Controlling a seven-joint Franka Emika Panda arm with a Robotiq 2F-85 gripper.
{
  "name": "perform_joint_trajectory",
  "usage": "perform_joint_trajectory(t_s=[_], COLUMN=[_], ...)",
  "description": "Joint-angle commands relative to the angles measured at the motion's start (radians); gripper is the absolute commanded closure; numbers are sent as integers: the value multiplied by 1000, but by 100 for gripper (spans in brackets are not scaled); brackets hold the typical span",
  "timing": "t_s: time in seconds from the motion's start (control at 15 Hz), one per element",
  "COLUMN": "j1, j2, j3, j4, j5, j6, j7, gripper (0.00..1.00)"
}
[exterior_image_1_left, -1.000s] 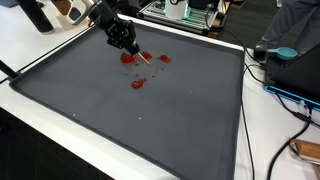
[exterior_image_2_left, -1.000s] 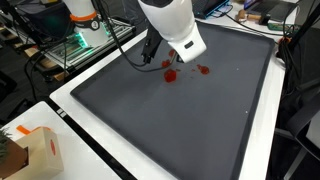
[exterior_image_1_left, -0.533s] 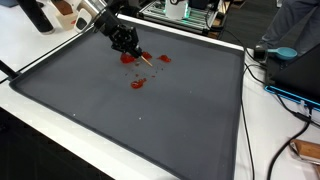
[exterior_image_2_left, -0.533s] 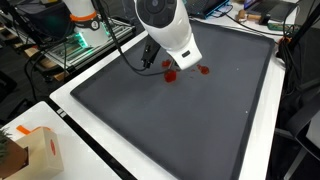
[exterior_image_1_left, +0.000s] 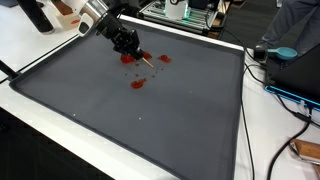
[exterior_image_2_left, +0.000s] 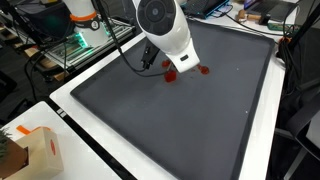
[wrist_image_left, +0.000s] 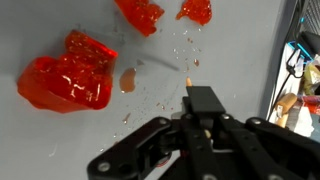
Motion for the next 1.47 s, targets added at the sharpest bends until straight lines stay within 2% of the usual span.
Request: perform_joint_trajectory(t_s=[0.0, 0.73, 1.13, 1.4], j1=[3, 28, 48, 81], j2=[-5, -72, -145, -195], j3=[-6, -29, -41, -59], j4=[-10, -16, -23, -21], j5=[13, -86, -264, -432], j6=[5, 86, 90, 75], j7=[81, 335, 532, 684], gripper=[97, 97, 97, 97])
